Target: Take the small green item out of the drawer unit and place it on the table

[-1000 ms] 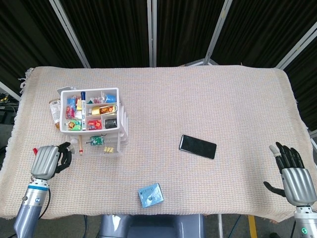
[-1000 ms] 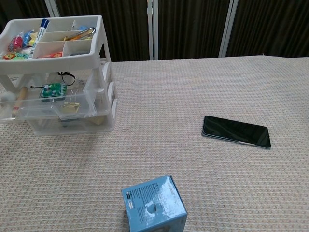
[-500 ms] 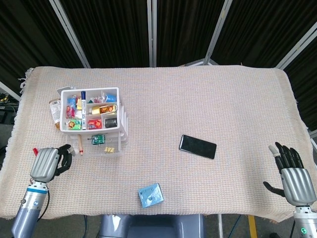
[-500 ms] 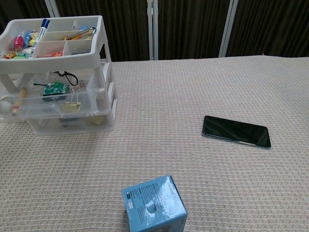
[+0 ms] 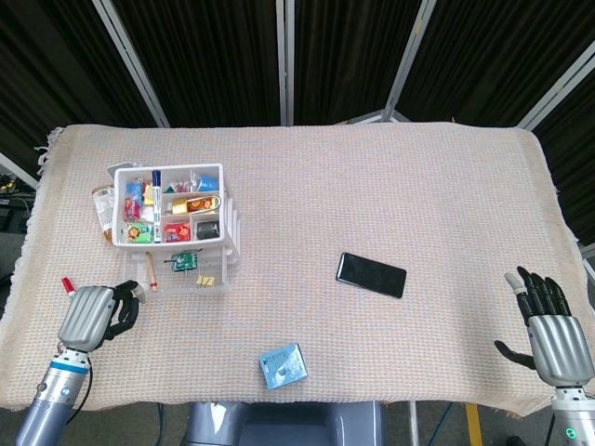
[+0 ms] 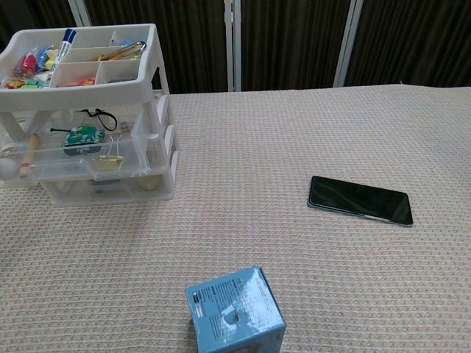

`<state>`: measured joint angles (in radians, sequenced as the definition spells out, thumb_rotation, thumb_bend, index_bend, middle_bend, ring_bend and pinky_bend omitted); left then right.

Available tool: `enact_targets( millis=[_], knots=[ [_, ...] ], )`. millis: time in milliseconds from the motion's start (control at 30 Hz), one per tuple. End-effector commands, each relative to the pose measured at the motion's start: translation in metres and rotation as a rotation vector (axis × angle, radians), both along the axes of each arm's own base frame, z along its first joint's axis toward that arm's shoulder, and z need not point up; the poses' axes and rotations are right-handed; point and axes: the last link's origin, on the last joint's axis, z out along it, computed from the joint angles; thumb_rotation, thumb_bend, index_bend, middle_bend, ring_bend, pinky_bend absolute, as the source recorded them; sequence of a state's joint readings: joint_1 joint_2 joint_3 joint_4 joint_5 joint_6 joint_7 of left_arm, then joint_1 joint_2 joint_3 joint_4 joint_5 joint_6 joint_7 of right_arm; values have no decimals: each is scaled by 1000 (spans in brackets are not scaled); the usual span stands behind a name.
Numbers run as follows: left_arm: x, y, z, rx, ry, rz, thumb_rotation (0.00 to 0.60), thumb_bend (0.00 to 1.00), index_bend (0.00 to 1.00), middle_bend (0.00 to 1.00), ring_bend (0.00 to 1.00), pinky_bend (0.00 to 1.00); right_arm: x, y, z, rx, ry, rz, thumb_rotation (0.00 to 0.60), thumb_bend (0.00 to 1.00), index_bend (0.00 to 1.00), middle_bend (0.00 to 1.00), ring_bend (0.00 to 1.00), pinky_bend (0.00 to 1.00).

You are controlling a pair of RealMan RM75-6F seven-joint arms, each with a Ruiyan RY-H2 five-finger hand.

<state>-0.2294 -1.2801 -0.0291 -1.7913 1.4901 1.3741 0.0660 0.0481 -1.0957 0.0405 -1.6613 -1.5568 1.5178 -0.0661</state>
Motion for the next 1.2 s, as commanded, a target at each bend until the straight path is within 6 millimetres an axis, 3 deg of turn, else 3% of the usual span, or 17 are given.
enact_targets(
  millis=[33, 333, 400, 567, 667, 833, 967, 1033, 1200],
  knots=[
    [-2, -3, 0, -2, 0, 0, 600, 645, 660, 824, 840, 741, 0, 0, 0, 1, 1, -1, 600, 21, 0, 0, 0, 0],
    [0, -15, 8, 29, -18, -40, 600, 639, 642, 801, 825, 720, 1, 1, -1, 1, 3, -1, 600, 21, 0, 0, 0, 0],
    [3, -16, 14, 53, -11, -67, 600, 609, 574, 737, 775, 663, 1, 1, -1, 1, 4, -2, 600, 21, 0, 0, 0, 0],
    [14, -10, 32, 113, 78, -131, 600, 316, 350, 418, 504, 460, 1, 1, -1, 2, 5, -1, 600, 22, 0, 0, 0, 0],
    [24, -3, 43, 121, 156, -153, 600, 259, 216, 232, 340, 305, 1, 1, 0, -1, 3, -1, 600, 21, 0, 0, 0, 0],
    [41, 10, 58, 140, 261, -189, 600, 251, 140, 120, 227, 189, 1, 1, 0, 0, 0, 0, 600, 22, 0, 0, 0, 0],
    [53, 26, 66, 174, 354, -232, 600, 251, 138, 112, 211, 91, 1, 1, 0, 2, -1, -2, 600, 21, 0, 0, 0, 0],
    [58, 35, 69, 187, 409, -249, 600, 242, 153, 181, 247, 102, 1, 1, 0, 4, -1, -2, 600, 21, 0, 0, 0, 0],
    [69, 57, 72, 193, 525, -283, 600, 139, 248, 563, 517, 402, 0, 0, -1, 7, 0, -4, 600, 21, 0, 0, 0, 0]
  ],
)
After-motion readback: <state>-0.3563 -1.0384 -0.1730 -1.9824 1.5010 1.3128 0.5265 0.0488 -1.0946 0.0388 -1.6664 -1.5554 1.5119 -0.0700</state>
